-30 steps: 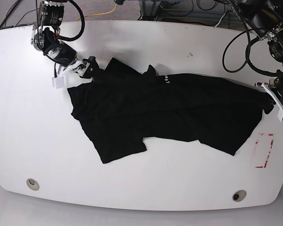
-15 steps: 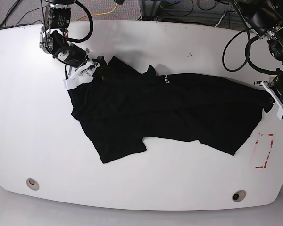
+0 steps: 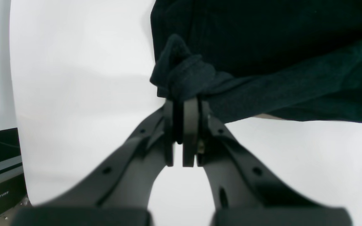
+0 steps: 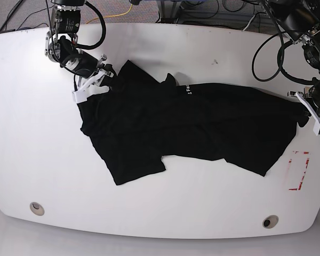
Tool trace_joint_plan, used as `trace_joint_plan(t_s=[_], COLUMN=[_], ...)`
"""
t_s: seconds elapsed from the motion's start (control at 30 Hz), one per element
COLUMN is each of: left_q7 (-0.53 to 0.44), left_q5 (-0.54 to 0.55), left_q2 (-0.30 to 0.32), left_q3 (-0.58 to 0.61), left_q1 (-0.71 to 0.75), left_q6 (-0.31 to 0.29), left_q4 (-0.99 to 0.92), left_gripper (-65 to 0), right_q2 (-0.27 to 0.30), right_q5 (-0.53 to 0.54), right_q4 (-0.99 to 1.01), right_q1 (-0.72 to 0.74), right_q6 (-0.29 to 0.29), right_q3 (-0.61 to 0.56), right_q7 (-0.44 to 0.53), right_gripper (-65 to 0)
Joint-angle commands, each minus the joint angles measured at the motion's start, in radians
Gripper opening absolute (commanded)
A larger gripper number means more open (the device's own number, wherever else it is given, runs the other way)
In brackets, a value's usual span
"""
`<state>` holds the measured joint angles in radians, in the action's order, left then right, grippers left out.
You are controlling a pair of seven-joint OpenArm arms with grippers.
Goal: Layout the t-shirt on the table in an organized manner, then fold the t-shirt properly
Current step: 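Regrasp the shirt edge with the right gripper and hold it taut, then lift the shirt with both grippers and flip it over in the air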
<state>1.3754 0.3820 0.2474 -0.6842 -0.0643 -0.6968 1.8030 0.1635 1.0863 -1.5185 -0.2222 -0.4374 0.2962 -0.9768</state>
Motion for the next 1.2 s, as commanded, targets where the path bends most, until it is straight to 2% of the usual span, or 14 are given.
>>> trace_joint_plan(t_s=[0.0, 0.6, 0.77, 0.93, 1.17], left_q7=[-0.014, -0.014, -0.014, -0.014, -0.014], left_q5=[0.010, 0.012, 0.012, 0.012, 0.012], left_q2=[0.017, 0.017, 0.017, 0.017, 0.016], left_q3=[-0.001, 0.002, 0.002, 0.002, 0.031], left_q1=[-0.015, -0.041, -0.091, -0.165, -0.319], left_q6=[-0.001, -0.001, -0.001, -0.001, -0.001], left_q4=[0.016, 0.022, 0.022, 0.022, 0.022], left_gripper=[-65.0, -65.0, -65.0, -65.0, -65.0], right_q2=[0.012, 0.017, 0.040, 0.084, 0.207], right_q5=[0.032, 0.032, 0.056, 0.058, 0.056], right_q4=[-0.046, -0.480, -0.506, -0.505, -0.411], right_q1=[0.002, -0.158, -0.151, -0.088, 0.079], right_q6=[-0.005, -0.010, -0.011, -0.013, -0.013], right_q3=[0.004, 0.014, 0.094, 0.159, 0.196], right_q7=[0.006, -0.034, -0.032, -0.032, -0.031], right_gripper=[-65.0, -65.0, -65.0, -65.0, -65.0])
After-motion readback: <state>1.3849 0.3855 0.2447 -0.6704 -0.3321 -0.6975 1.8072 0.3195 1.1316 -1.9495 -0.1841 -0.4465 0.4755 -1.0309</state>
